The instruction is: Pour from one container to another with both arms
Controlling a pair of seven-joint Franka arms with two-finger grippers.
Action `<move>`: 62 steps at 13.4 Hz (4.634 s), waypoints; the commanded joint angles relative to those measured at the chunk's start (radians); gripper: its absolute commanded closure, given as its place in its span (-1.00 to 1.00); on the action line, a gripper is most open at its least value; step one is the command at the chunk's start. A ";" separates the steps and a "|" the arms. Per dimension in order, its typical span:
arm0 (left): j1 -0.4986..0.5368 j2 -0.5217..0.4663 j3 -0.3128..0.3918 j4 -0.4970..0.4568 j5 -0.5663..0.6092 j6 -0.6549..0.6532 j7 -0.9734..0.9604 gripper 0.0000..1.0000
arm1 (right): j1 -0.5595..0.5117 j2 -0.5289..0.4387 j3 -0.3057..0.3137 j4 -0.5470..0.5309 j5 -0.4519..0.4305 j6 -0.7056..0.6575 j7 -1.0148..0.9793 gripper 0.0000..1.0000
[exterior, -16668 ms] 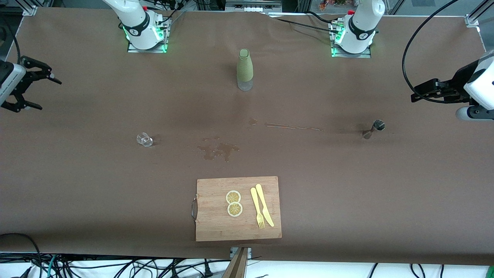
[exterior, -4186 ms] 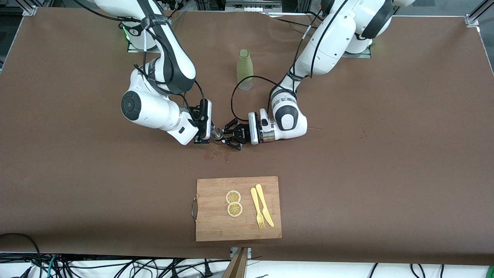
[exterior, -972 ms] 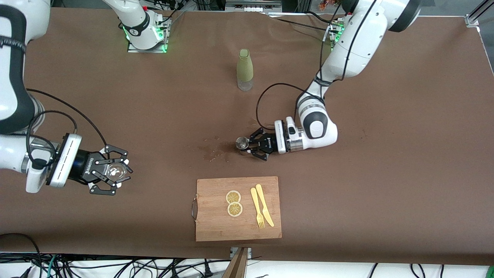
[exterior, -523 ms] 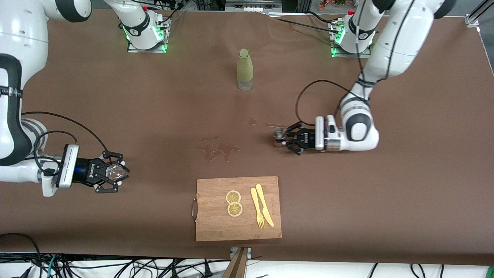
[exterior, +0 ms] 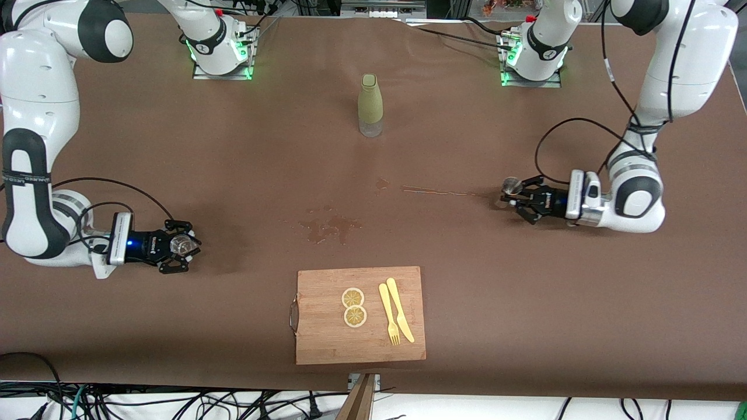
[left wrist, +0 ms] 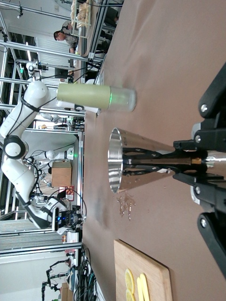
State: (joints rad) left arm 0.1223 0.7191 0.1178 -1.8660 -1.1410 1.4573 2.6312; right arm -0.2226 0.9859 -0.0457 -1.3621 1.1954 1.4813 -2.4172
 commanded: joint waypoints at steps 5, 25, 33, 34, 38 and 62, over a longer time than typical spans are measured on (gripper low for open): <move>0.057 0.043 0.141 -0.004 0.098 -0.115 0.259 1.00 | -0.026 -0.001 -0.006 -0.140 -0.019 0.008 -0.091 0.59; 0.089 0.237 0.207 0.131 0.113 -0.157 0.503 -0.99 | -0.034 0.046 -0.045 -0.138 -0.033 0.001 -0.155 -0.32; 0.076 0.223 0.261 0.344 0.249 -0.060 0.044 -1.00 | -0.041 0.053 -0.080 -0.130 -0.057 0.004 -0.160 -0.32; 0.069 0.217 0.261 0.385 0.309 -0.060 -0.096 -1.00 | -0.041 0.053 -0.080 -0.132 -0.059 0.004 -0.164 -0.32; 0.028 0.157 0.258 0.488 0.467 -0.072 -0.607 -1.00 | -0.040 0.054 -0.077 -0.137 -0.059 0.002 -0.168 -0.32; -0.345 -0.487 0.158 0.481 0.944 -0.088 -2.088 -1.00 | -0.035 0.043 -0.117 -0.065 -0.149 0.002 -0.157 -0.30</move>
State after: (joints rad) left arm -0.2213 0.3118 0.2810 -1.3579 -0.2577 1.3370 0.5424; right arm -0.2531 1.0396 -0.1615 -1.4341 1.0685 1.4905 -2.5754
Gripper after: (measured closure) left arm 0.000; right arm 0.335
